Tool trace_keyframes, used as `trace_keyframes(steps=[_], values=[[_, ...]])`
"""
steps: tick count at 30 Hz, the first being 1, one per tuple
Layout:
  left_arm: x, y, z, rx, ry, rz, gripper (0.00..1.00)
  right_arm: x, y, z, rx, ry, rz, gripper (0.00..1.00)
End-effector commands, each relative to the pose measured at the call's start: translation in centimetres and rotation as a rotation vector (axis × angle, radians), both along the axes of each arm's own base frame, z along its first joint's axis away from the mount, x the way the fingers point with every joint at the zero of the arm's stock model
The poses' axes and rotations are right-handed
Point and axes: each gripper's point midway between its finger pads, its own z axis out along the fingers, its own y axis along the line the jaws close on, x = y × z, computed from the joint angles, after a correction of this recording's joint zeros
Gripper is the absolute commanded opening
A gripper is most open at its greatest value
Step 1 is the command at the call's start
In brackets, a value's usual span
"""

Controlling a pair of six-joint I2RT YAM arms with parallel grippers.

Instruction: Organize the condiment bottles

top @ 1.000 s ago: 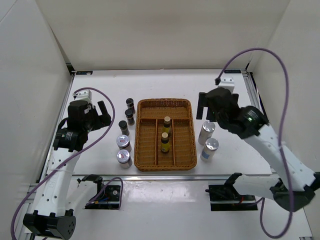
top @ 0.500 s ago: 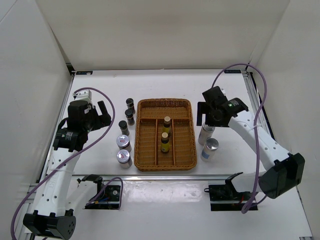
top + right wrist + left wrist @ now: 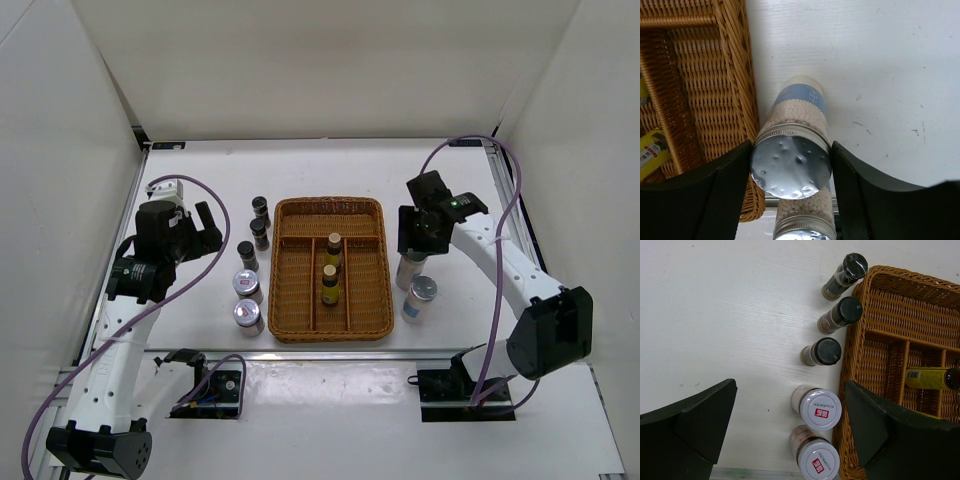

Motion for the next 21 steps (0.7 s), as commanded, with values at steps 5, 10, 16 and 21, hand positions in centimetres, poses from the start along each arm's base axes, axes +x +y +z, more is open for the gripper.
trace_keyframes(steps=[5, 10, 16, 21], values=[[-0.3, -0.3, 0.1, -0.011, -0.008, -0.015, 1.0, 1.3, -1.1, 4.4, -0.016, -0.145, -0.021, 0.45], [-0.3, -0.3, 0.1, -0.011, -0.008, -0.015, 1.0, 1.7, -2.6, 9.1, -0.044, -0.284, -0.054, 0.21], [-0.3, -0.3, 0.1, -0.011, -0.008, -0.015, 1.0, 1.4, -0.1, 12.9, 0.083, -0.376, 0.045, 0.16], [-0.3, -0.3, 0.1, -0.011, -0.008, -0.015, 1.0, 0.9, 3.9, 13.8, 0.183, -0.397, 0.177, 0.13]])
